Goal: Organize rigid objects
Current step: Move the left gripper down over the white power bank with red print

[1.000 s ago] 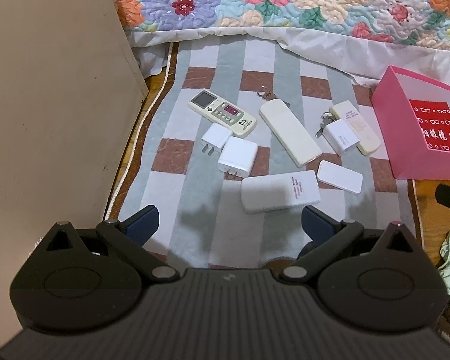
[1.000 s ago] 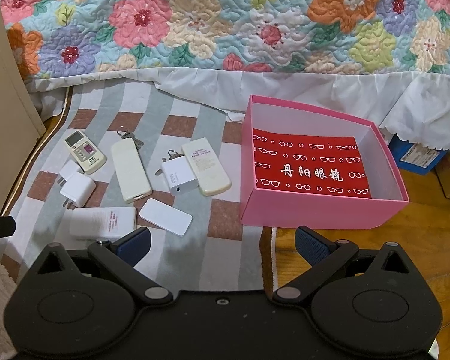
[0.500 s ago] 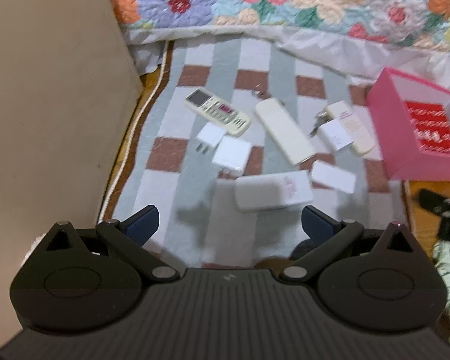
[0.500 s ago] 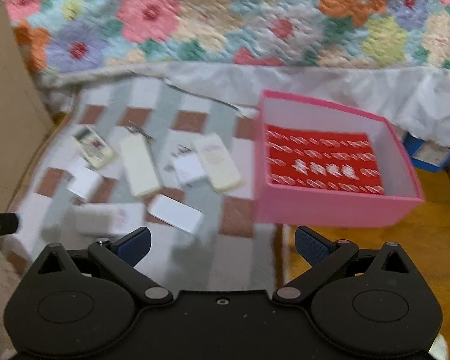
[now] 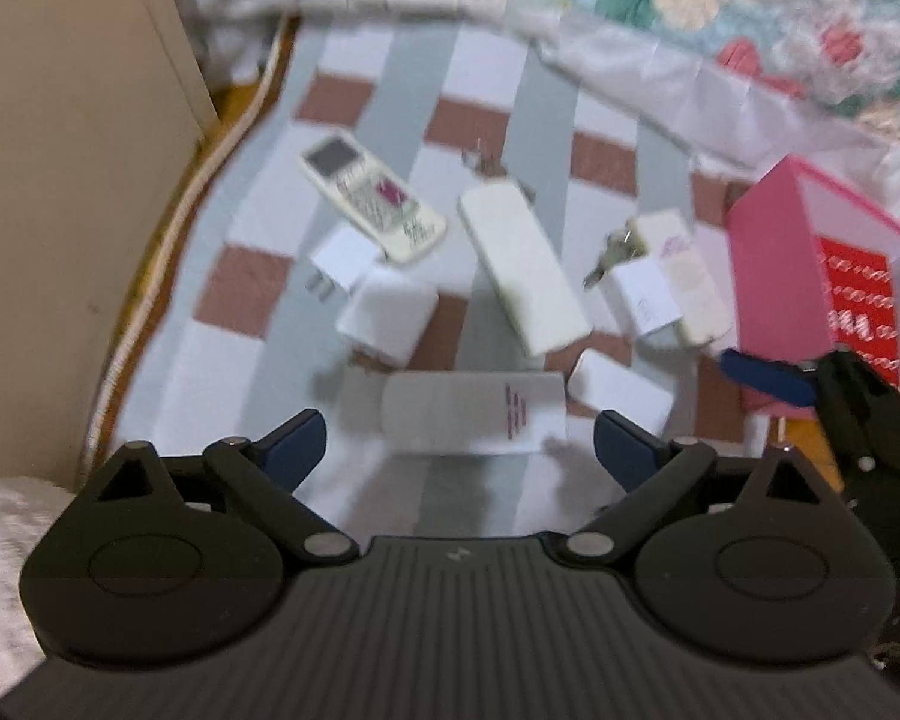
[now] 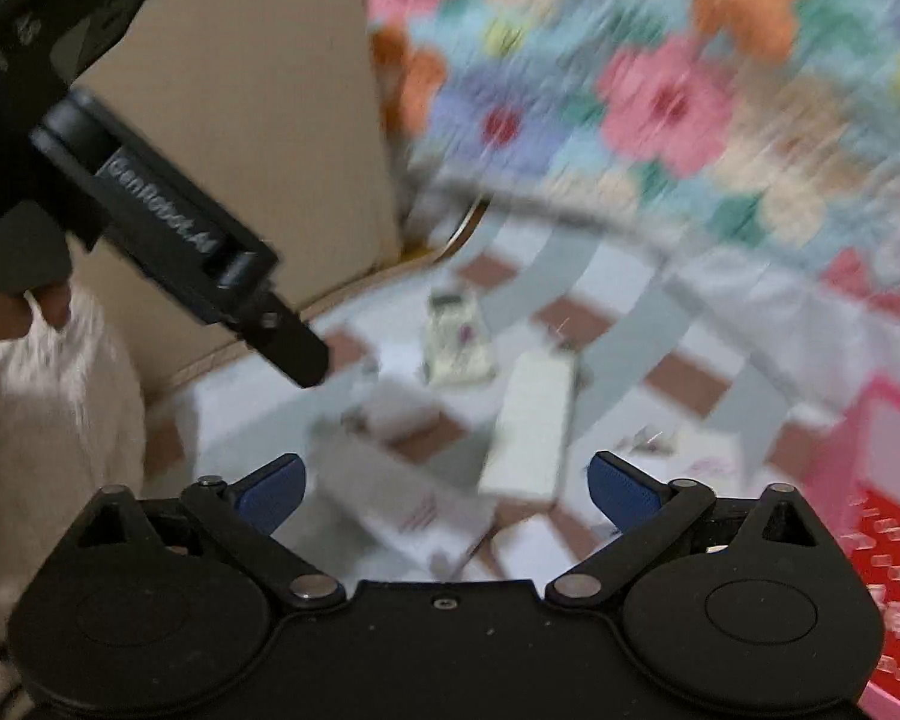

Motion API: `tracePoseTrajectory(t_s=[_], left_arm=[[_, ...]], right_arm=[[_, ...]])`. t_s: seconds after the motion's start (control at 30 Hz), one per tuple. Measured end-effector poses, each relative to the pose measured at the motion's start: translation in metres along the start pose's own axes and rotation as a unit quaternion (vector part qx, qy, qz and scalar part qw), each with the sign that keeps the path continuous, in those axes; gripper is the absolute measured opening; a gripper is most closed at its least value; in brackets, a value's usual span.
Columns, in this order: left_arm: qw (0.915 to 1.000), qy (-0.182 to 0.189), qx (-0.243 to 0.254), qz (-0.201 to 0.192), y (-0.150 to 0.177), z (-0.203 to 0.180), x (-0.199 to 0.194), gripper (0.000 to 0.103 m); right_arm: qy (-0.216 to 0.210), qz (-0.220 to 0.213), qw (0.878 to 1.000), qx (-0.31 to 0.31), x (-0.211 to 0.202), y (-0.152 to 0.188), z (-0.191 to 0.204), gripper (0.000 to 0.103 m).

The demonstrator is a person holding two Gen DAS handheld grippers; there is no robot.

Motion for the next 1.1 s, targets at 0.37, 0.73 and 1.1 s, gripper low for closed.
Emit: tracePoseTrajectory(t_s=[0.37,0.73,1.1], left_arm=[[0.9818,0.056,-0.153,0.099,0.02,0.031,0.081,0.082],[0.9714,0.088,-0.205,0.083,0.033,0.044,0.107,0.061],[0.9625,0.138,-0.227,0.054,0.037,0.047,0.105,0.031]], right_arm=[[-0.055,0.084,0.987,-0.123,0.078,0.014,0.021,0.091],[-0.059,0.164,0.976,-0.128,0.127,0.015,0.004,0.08],[-0.036,0.179,0.979,0.088,0.084,0.036,-0.01,0.058]])
Point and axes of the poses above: each gripper's, at about its wrist camera, not at the fingertips, and x roughly the way its jaws point, z to its left, y to its underside, the point moved 1 cm from there along x, roughly the way its jaws point, and after that the axes turned 4 degrees about -z, right-handed, at the moved point
